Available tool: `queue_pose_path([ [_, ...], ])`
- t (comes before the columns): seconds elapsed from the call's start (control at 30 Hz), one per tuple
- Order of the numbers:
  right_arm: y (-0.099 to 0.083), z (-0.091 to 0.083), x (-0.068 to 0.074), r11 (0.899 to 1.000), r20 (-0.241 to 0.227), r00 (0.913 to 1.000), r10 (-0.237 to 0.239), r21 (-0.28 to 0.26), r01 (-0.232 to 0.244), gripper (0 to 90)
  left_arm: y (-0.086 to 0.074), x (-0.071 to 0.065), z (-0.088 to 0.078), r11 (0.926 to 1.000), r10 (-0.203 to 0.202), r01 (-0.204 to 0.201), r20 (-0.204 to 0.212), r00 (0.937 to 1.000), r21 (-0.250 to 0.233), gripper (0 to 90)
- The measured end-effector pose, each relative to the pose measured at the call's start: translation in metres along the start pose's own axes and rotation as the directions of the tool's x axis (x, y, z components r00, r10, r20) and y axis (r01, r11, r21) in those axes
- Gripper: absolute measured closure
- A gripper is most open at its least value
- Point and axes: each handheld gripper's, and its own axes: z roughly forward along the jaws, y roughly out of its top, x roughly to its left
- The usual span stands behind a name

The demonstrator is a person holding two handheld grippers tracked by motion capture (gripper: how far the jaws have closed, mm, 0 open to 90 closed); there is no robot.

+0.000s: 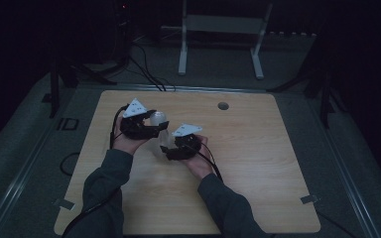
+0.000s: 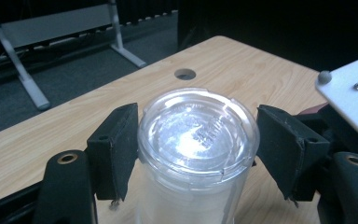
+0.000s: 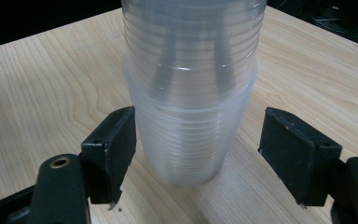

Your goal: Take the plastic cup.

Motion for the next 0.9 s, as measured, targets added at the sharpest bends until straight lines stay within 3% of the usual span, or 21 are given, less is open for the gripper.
queue_pose_path([
  [0.13, 0.001, 0.000, -0.001, 1.000, 0.001, 1.0000, 0.001, -0.003, -0.001, 26.7, 0.000, 0.000, 0.000, 1.0000, -0.004, 0.004, -0.015, 0.9999, 0.003, 39.2],
  [0.9, 0.013, 0.008, 0.003, 0.999, -0.014, 0.9994, -0.032, -0.039, 0.031, 22.6, 0.009, 0.004, -0.007, 0.9996, -0.027, 0.027, -0.005, 0.9996, -0.013, 40.0],
])
